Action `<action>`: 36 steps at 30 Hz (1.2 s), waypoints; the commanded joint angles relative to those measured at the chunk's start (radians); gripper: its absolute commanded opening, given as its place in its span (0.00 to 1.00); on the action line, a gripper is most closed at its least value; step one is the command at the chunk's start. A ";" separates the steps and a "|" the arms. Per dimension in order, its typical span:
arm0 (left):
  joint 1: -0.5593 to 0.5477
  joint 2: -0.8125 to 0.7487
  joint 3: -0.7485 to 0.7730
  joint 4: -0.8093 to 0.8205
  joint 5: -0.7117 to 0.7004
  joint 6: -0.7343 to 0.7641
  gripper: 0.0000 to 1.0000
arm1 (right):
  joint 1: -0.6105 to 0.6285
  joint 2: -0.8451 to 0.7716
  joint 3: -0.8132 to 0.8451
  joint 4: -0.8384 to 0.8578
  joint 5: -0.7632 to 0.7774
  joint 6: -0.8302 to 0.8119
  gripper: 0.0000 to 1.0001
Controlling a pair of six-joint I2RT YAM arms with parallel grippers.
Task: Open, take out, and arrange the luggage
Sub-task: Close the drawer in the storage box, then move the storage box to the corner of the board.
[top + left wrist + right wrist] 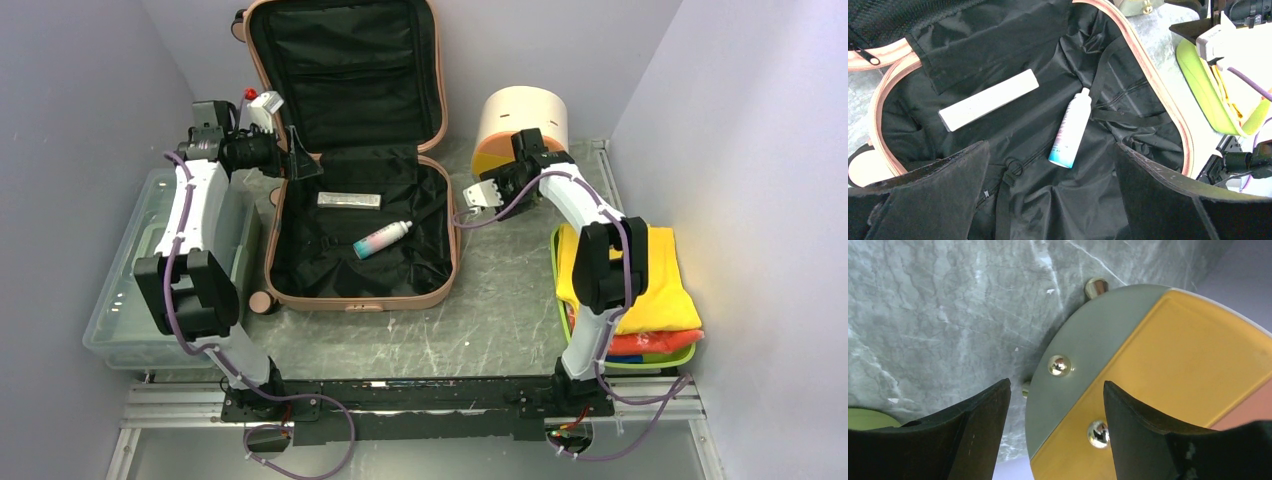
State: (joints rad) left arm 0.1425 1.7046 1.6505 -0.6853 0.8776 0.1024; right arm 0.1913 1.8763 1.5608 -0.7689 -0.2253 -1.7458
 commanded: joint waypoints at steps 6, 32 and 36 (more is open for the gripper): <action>0.011 -0.085 -0.030 -0.004 0.014 0.039 0.99 | 0.001 0.084 0.043 -0.013 0.080 -0.211 0.68; 0.019 -0.039 -0.002 0.004 0.035 0.025 1.00 | 0.004 0.182 0.021 0.144 0.221 -0.305 0.08; 0.019 -0.030 0.006 0.003 0.040 0.023 0.99 | 0.005 0.167 0.024 0.074 0.209 -0.308 0.00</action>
State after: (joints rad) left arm 0.1558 1.6657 1.6222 -0.6941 0.8825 0.1184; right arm 0.2085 2.0590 1.5570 -0.6426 -0.0441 -2.0319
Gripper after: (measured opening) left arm 0.995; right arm 0.009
